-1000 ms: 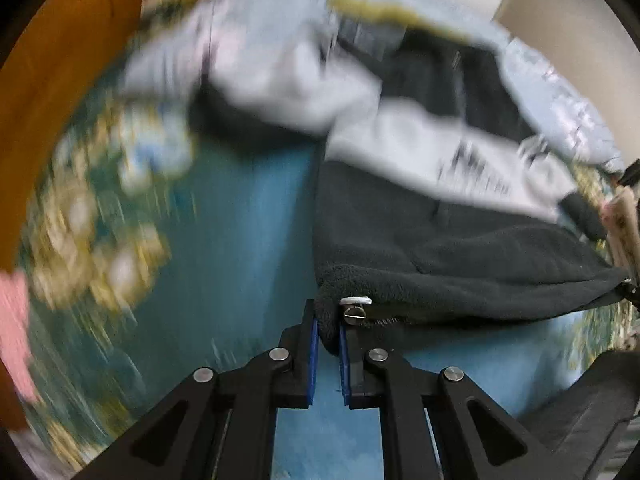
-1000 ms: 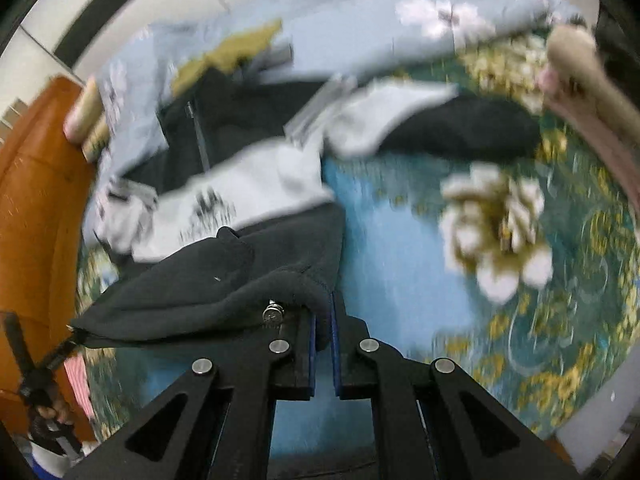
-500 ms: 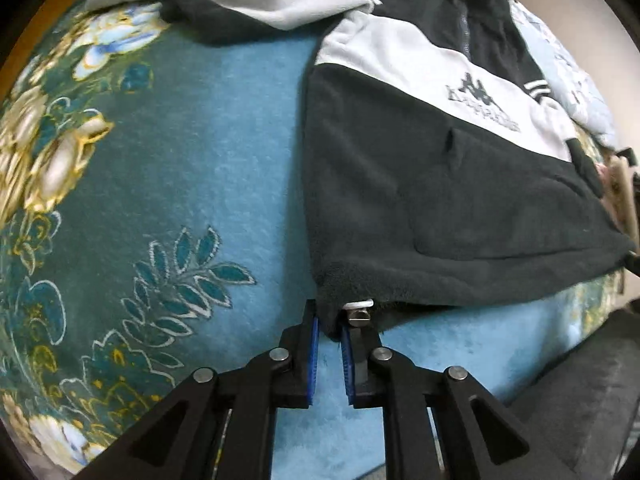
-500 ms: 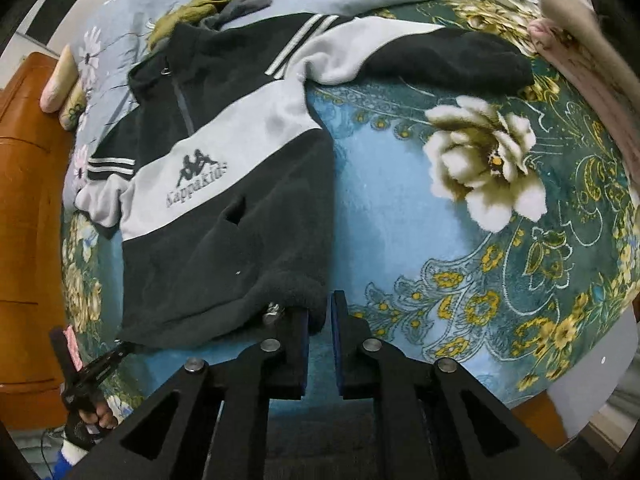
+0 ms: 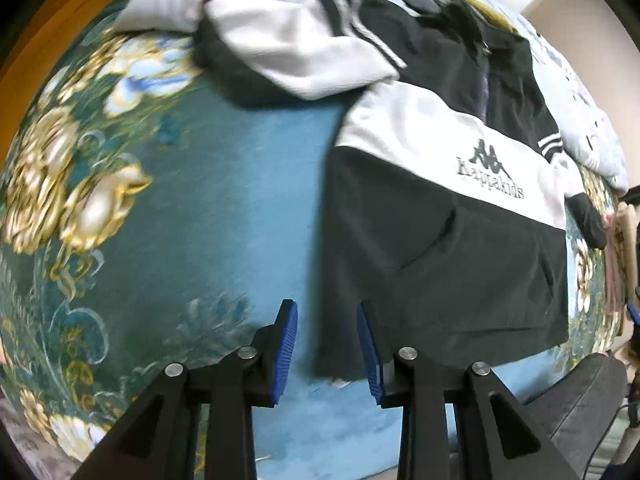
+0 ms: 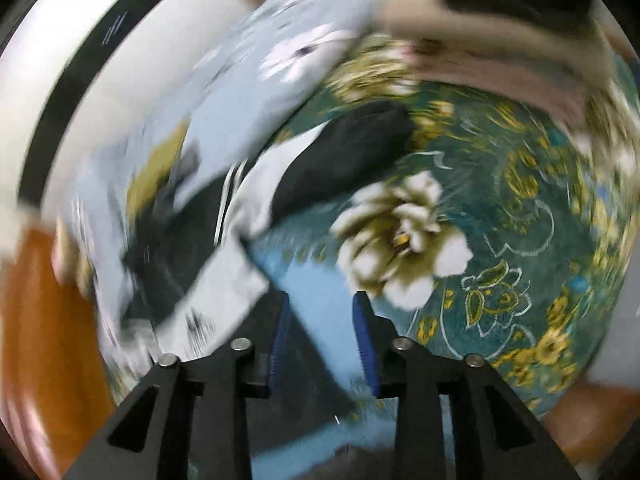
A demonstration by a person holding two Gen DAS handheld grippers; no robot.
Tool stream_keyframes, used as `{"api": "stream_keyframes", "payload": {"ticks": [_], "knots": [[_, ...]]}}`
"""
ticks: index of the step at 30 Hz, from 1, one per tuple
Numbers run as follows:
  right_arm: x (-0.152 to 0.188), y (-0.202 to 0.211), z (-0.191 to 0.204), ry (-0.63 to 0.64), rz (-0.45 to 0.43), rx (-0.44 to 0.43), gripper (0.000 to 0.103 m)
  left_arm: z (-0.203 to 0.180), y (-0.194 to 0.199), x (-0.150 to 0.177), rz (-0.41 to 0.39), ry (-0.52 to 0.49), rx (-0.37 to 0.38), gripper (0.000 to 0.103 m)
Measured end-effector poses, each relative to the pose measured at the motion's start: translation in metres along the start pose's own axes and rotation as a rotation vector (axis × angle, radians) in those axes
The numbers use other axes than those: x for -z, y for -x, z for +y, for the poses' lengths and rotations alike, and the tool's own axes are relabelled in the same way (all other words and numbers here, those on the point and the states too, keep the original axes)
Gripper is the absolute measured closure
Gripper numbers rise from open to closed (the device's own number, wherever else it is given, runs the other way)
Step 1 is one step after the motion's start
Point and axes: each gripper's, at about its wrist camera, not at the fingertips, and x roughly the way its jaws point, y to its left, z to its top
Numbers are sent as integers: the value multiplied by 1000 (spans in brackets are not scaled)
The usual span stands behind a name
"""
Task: Fold clothes
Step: 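Open both grippers and release the jacket, then grasp a dark sleeve cuff with the right gripper and lift it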
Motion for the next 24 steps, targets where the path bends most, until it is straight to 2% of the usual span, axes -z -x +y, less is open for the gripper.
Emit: {"api": "stream_keyframes", "payload": {"ticks": [2, 5, 7, 11, 17, 21, 22, 23, 24], "knots": [[-9, -8, -27, -132, -24, -54, 66, -18, -6, -6, 17, -12, 14, 68], [-25, -29, -53, -255, -37, -95, 60, -40, -16, -10, 49, -19, 30, 65], [-40, -45, -61, -303, -44, -122, 47, -52, -21, -13, 63, -12, 26, 63], [-73, -82, -67, -373, -55, -170, 47, -59, -26, -18, 91, 32, -14, 61], [-121, -135, -74, -411, -59, -135, 47, -48, -15, -25, 106, 130, -100, 58], [-138, -158, -78, -451, -57, -133, 47, -54, -9, -37, 95, 110, -136, 57], [-140, -161, -78, -458, -55, -133, 52, -56, -7, -40, 89, 104, -141, 57], [-142, -162, -78, -459, -56, -130, 61, -56, -6, -42, 83, 103, -138, 57], [-145, -162, -77, -449, -54, -117, 87, -57, -6, -44, 80, 103, -132, 57]]}}
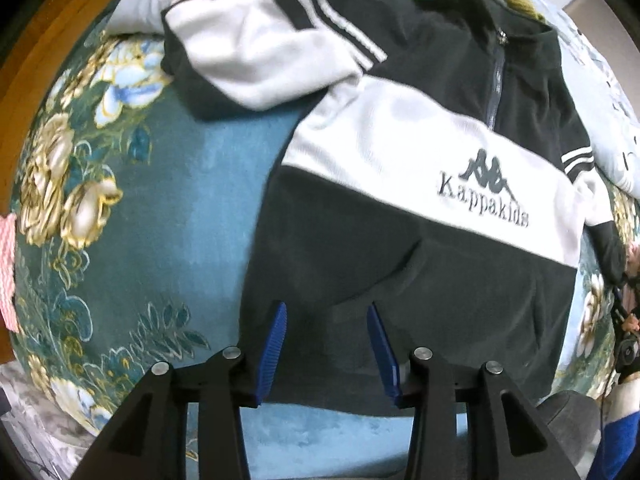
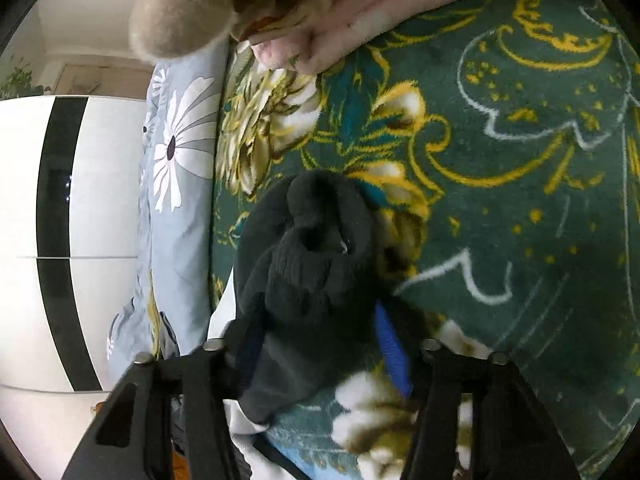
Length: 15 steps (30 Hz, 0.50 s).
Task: Fold clothes
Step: 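Grasp a dark sleeve cuff with the right gripper and lift it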
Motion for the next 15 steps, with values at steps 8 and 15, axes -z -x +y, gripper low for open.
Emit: {"api": "stream_keyframes", "payload": {"ticks": [8, 15], "knots": [[-6, 64, 79, 255, -198, 5, 93, 19, -10, -7, -5, 45, 40, 56], [95, 105, 212, 682, -252, -78, 93, 56, -8, -14, -53, 132, 115, 57]]}}
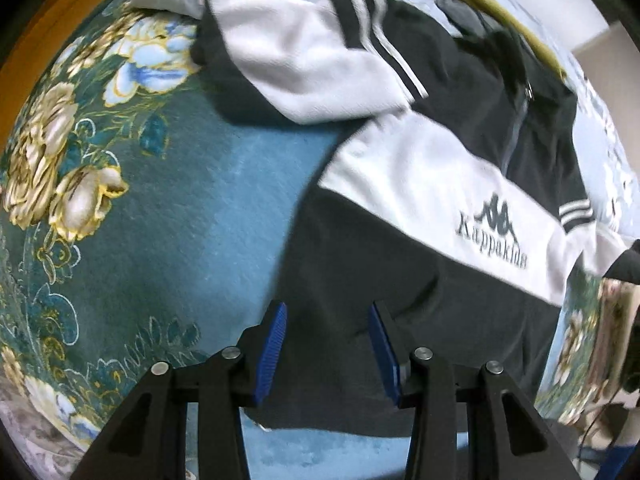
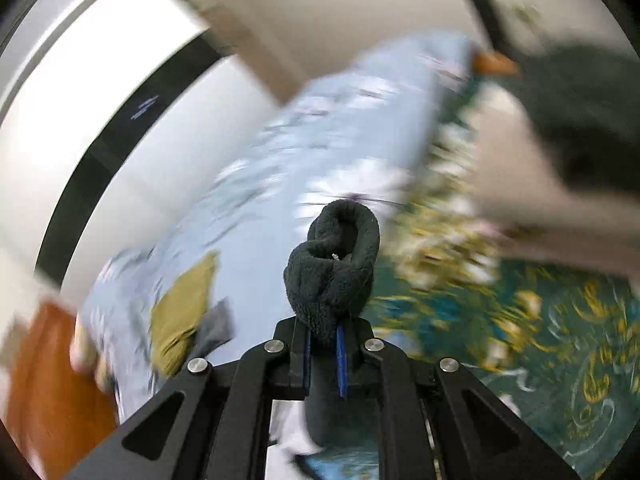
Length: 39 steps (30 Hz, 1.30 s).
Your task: Fold clothes
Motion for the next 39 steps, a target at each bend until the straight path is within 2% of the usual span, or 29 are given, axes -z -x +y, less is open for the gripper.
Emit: {"api": "stream_keyframes", "payload": {"ticks": [3, 6, 13, 16, 19, 21, 25, 26, 27, 28, 29, 30, 34, 37, 39], "knots": [[32, -2, 76, 170, 42, -81, 93, 19, 2, -7, -17, 52, 36, 56], [78, -19, 134, 277, 120, -128, 93, 40, 2, -12, -27, 102, 63, 54], [174, -60, 223, 361, 269, -219, 93, 88, -1, -14, -44, 203, 79, 53], [220, -85, 255, 438, 354, -215, 93, 105, -2, -16, -46, 260, 109, 53], [267, -114, 284, 563, 434, -164, 93, 117, -1, -18, -57, 288, 128, 52], [286, -129, 291, 604, 471, -115, 93, 125, -2, -21, -62, 308, 135, 52], [301, -152, 290, 563, 537, -66, 89, 135, -11, -32, -62, 375, 193, 50], [303, -156, 290, 558, 550, -67, 87, 135, -14, -37, -64, 390, 203, 50], [305, -160, 290, 553, 564, -67, 80, 135, -17, -42, -67, 402, 212, 50], [308, -161, 290, 556, 591, -101, 67, 135, -20, -49, -75, 411, 218, 50], [310, -160, 291, 562, 624, -147, 62, 135, -22, -57, -85, 420, 225, 50], [313, -159, 292, 567, 656, -194, 62, 136, -23, -65, -99, 430, 229, 49], [298, -128, 283, 632, 560, -212, 61, 141, -26, -101, -176, 484, 254, 46], [277, -102, 257, 597, 491, -215, 61, 140, -32, -133, -229, 494, 286, 44], [268, -94, 232, 545, 468, -184, 61, 139, -37, -152, -246, 518, 309, 43]]}}
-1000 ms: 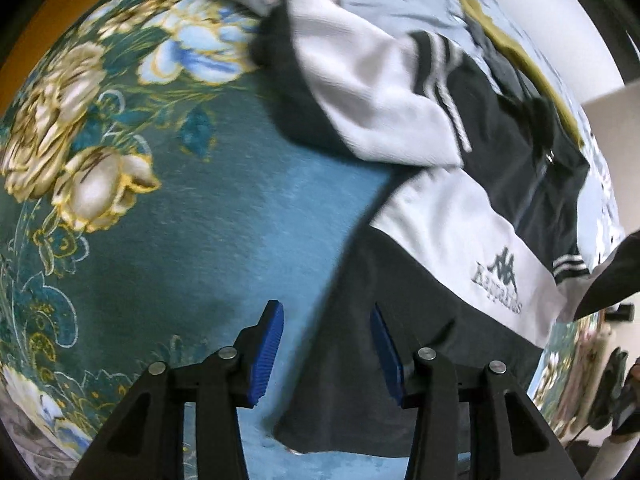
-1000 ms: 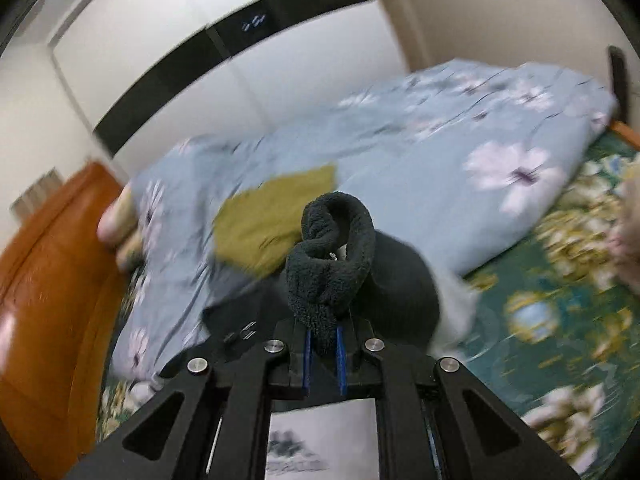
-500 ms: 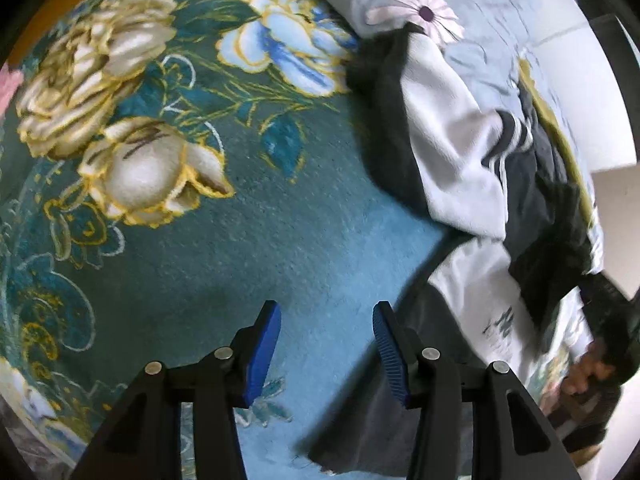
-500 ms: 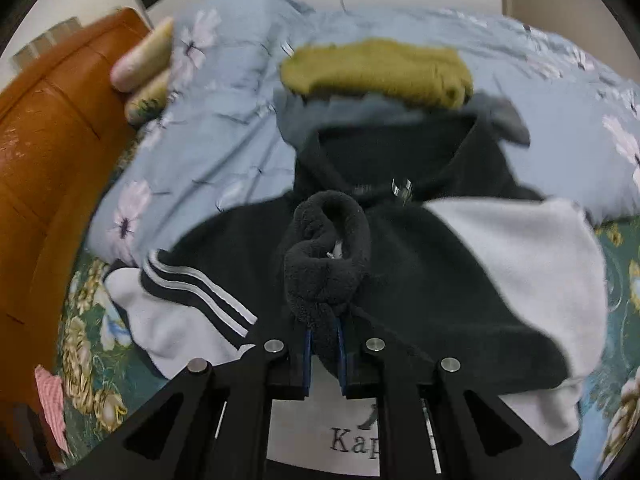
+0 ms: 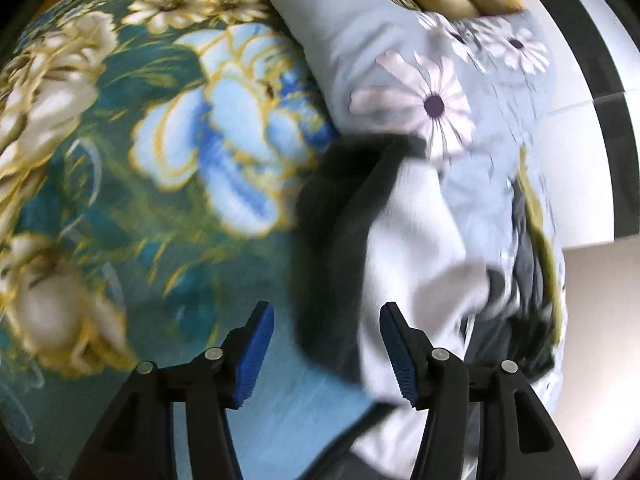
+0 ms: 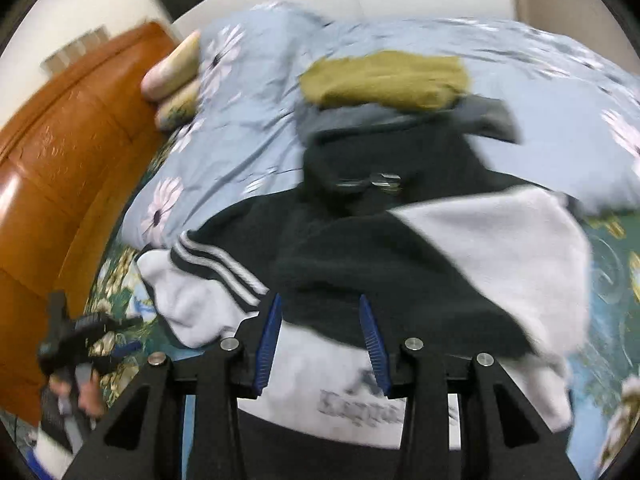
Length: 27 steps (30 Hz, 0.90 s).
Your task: Fold clothes
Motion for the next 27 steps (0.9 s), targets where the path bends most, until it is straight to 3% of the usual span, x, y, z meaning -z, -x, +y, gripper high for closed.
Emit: {"api": "stream_keyframes", "payload": {"ticks": [3, 6, 8, 9, 13, 18, 21, 24, 27], "knots": [[15, 18, -38, -108, -18, 31, 61, -12, -15, -19, -45, -7, 2, 42], [32, 33, -71, -217, -30, 46, 61, -28, -28, -26, -80, -94, -99, 43], [41, 42, -88, -266, -39, 56, 61, -38, -35, -25, -88, -147, -160, 66], [46, 43, -94, -287, -40, 56, 61, -40, -34, -24, -91, -144, -170, 88], [62, 41, -112, -362, -33, 32, 61, -54, -13, -15, -148, -152, -193, 98], [76, 40, -127, -413, -27, -5, 61, -115, 51, 10, -296, -350, -139, 98], [80, 39, -136, -451, -30, -18, 61, -152, 84, 33, -318, -484, -60, 98], [82, 41, -142, -480, -52, -31, 61, -206, 85, 78, -295, -677, -16, 98], [84, 44, -147, -501, -68, -37, 61, -247, 42, 126, -197, -796, 6, 98]]}}
